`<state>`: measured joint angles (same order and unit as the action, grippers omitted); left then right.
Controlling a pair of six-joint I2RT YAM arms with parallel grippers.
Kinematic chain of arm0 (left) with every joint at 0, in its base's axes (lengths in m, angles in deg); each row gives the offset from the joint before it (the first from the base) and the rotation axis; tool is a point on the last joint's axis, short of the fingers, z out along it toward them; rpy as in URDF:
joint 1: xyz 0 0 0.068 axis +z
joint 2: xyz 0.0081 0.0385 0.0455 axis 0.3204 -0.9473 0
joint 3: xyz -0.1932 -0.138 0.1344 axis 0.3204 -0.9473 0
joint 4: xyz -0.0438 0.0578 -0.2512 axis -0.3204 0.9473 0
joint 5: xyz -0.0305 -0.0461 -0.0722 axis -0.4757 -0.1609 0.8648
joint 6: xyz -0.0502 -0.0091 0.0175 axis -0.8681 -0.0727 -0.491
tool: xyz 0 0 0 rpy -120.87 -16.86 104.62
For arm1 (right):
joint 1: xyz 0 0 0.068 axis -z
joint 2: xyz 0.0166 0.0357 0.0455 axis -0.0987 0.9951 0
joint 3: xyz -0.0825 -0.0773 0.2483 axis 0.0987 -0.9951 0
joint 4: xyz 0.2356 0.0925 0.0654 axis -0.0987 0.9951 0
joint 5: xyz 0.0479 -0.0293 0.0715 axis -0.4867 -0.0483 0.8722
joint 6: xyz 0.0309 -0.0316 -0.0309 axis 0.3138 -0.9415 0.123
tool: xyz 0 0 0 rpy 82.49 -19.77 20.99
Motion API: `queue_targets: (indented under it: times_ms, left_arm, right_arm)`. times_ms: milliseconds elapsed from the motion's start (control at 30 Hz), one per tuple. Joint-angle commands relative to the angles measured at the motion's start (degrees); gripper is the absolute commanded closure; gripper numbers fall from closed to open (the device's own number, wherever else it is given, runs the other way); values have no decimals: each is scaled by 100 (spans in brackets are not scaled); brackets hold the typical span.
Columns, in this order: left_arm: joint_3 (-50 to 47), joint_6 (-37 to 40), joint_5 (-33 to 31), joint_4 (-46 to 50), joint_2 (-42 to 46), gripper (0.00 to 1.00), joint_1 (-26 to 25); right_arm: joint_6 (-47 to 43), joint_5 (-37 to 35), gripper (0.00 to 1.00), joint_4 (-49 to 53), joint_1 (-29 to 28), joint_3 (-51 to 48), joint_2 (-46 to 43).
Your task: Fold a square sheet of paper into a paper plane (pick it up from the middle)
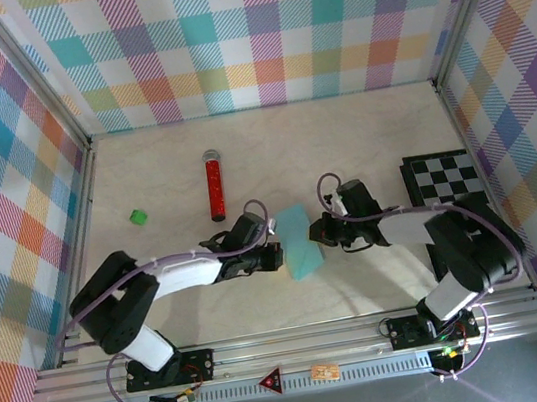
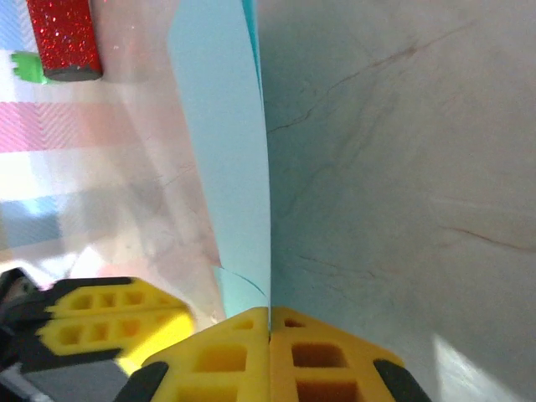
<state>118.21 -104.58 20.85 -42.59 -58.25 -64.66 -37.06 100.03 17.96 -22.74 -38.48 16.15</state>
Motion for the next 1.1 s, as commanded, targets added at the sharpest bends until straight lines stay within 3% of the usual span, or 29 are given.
queue_targets:
  times_ms: [0,233,400,567,833,1067]
  left_arm:
    - [-262,-229,-878,-163,753,92,29]
    - [-797,-437,-2217,70,2144,78,144]
    - [-906,-475,-2400,330,2617,75,334]
    - [-970,-643,-2347,487,2829,75,590]
    - [-897,-950,-2391,1442,3384,75,1058]
    - [-491,-1305,-1734,2976,3743,73,1293]
  right_arm:
    - [-778,-1121,95,1267,-230,335,-771]
    - [-1615,-3862,96,3538,-1173,1120,-1610]
    - [-1437,-5571,97,4888,-1809,1756,-1527]
    - [-1022,-6890,99,6100,-2402,2475,-894]
    - [-555,-7382,100,6579,-2661,3089,391]
    - [-651,-7147,100,6482,-2748,3391,756]
